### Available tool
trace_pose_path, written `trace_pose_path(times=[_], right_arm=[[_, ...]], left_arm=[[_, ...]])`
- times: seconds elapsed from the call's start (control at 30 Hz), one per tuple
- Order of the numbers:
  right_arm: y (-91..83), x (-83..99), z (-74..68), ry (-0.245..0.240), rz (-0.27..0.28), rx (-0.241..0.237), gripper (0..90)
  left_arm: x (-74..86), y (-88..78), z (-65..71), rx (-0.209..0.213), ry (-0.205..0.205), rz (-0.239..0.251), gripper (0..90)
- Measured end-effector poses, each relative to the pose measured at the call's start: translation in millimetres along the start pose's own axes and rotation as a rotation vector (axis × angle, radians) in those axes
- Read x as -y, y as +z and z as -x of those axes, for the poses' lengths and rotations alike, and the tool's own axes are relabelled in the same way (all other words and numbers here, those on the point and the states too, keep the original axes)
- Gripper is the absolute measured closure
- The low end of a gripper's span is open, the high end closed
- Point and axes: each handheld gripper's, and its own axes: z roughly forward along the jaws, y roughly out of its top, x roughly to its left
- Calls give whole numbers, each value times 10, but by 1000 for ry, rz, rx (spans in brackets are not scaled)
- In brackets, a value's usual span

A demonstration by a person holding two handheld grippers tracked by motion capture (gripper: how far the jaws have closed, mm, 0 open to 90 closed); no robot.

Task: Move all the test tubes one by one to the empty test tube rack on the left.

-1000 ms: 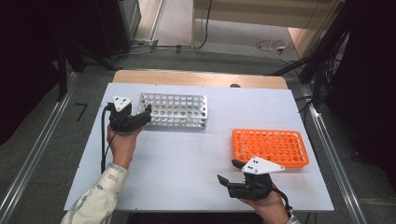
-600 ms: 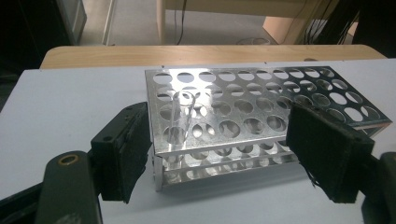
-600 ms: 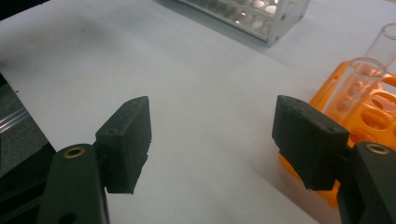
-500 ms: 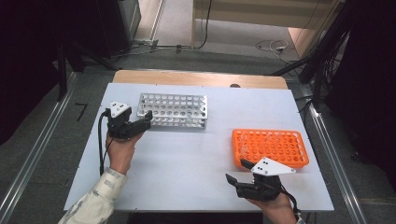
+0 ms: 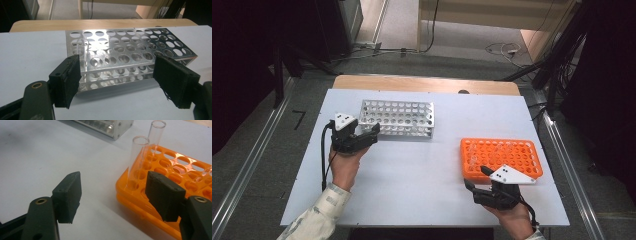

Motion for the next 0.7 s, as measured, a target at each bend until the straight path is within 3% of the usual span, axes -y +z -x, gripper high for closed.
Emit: trace_pose_path(times=[0.37, 0.7], right_arm=[[99, 18, 61, -1, 16, 49, 315], [227, 24, 131, -3, 41, 89, 471]], left_arm=[[92, -4, 94, 18, 18, -14, 221], [155, 32, 173, 27, 40, -38, 220]])
